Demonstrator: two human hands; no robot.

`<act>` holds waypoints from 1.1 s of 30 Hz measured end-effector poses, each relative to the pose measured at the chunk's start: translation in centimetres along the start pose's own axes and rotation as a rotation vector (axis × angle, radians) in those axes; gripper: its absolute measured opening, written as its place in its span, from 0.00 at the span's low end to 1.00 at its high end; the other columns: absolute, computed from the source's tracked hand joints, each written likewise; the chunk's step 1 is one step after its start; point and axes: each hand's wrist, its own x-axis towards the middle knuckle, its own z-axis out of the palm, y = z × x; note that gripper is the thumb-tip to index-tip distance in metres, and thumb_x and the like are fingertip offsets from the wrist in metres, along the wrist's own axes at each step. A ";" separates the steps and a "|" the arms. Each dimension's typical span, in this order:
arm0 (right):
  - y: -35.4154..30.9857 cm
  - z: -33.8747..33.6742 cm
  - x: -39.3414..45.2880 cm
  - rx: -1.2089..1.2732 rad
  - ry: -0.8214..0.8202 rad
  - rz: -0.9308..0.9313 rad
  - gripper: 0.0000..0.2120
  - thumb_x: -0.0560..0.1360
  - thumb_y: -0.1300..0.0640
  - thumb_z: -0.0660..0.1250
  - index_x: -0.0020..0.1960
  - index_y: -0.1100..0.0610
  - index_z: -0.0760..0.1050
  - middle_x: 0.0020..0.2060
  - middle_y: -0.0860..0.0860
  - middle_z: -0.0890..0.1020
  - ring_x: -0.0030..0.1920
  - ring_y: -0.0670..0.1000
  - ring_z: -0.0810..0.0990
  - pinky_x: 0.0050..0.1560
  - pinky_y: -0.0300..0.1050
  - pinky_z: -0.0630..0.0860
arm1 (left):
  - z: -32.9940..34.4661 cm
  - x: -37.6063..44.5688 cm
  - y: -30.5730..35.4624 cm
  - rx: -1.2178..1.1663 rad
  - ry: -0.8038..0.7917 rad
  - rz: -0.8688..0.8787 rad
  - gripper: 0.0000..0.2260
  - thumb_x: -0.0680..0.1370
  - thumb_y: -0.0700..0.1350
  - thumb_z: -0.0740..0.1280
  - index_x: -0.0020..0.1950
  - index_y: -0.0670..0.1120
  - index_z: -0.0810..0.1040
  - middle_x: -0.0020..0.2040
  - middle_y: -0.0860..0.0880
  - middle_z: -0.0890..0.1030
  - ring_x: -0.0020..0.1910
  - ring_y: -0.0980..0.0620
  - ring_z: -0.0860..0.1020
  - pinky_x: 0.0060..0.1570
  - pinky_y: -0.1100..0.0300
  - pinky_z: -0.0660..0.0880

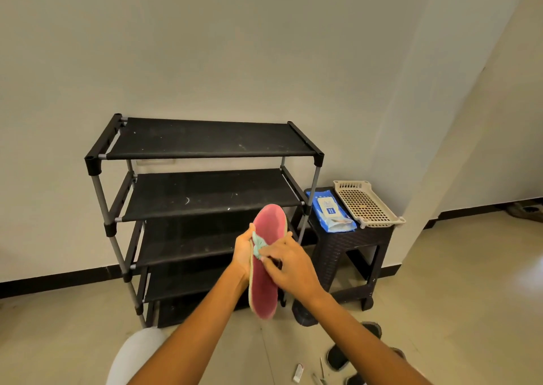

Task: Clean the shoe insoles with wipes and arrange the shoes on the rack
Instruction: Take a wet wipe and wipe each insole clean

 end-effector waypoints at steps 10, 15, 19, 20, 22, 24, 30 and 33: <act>2.0 -2.1 4.5 -0.017 0.004 0.260 0.11 0.78 0.50 0.61 0.50 0.50 0.82 0.42 0.50 0.80 0.43 0.45 0.75 0.45 0.41 0.70 | 1.6 0.2 0.2 0.073 -0.061 0.034 0.23 0.80 0.56 0.54 0.56 0.39 0.76 0.41 0.40 0.83 0.36 0.45 0.82 0.37 0.55 0.80; -0.5 -0.6 0.5 -0.012 -0.006 0.016 0.09 0.75 0.52 0.65 0.51 0.51 0.82 0.43 0.46 0.83 0.46 0.43 0.76 0.51 0.32 0.67 | 0.5 0.4 0.5 -0.022 -0.050 -0.003 0.30 0.79 0.62 0.52 0.61 0.37 0.75 0.60 0.37 0.78 0.59 0.40 0.77 0.59 0.47 0.74; 0.7 0.1 -0.4 0.132 0.046 0.199 0.06 0.75 0.52 0.66 0.48 0.50 0.81 0.45 0.44 0.81 0.48 0.42 0.74 0.47 0.32 0.69 | -0.2 0.3 0.2 -0.025 0.024 0.005 0.31 0.78 0.63 0.52 0.66 0.39 0.72 0.67 0.38 0.72 0.68 0.38 0.69 0.67 0.43 0.65; 0.9 0.0 -0.2 0.202 0.097 0.303 0.07 0.75 0.52 0.66 0.50 0.50 0.80 0.47 0.45 0.80 0.50 0.42 0.75 0.48 0.32 0.71 | -0.1 0.4 0.2 -0.016 0.021 0.006 0.31 0.78 0.63 0.52 0.67 0.40 0.71 0.68 0.38 0.72 0.68 0.38 0.69 0.67 0.42 0.65; 0.9 0.0 0.2 0.303 0.070 0.441 0.10 0.76 0.49 0.65 0.56 0.49 0.78 0.51 0.45 0.78 0.52 0.43 0.77 0.50 0.34 0.75 | 0.6 0.3 0.6 -0.014 0.029 0.024 0.31 0.78 0.63 0.52 0.67 0.40 0.71 0.68 0.38 0.72 0.65 0.39 0.72 0.65 0.43 0.67; 0.1 -0.2 0.0 0.342 -0.018 0.439 0.12 0.76 0.47 0.65 0.57 0.50 0.77 0.49 0.46 0.80 0.48 0.42 0.79 0.48 0.36 0.77 | 1.2 0.5 1.0 -0.018 0.045 0.029 0.30 0.78 0.62 0.53 0.66 0.40 0.72 0.67 0.38 0.73 0.63 0.40 0.73 0.64 0.45 0.68; 0.4 -1.6 1.2 -0.033 0.005 0.313 0.12 0.75 0.44 0.65 0.49 0.51 0.79 0.47 0.45 0.75 0.44 0.41 0.73 0.38 0.31 0.69 | 0.8 -0.3 0.5 -0.063 0.021 0.023 0.25 0.80 0.57 0.54 0.65 0.39 0.72 0.58 0.36 0.79 0.56 0.38 0.77 0.58 0.43 0.74; 2.2 -3.0 4.0 -0.100 0.149 0.386 0.11 0.75 0.47 0.65 0.50 0.53 0.78 0.50 0.47 0.73 0.48 0.43 0.69 0.41 0.32 0.65 | 0.9 -1.0 -0.2 -0.070 -0.036 0.050 0.21 0.81 0.52 0.54 0.65 0.38 0.71 0.55 0.35 0.80 0.52 0.38 0.79 0.50 0.43 0.78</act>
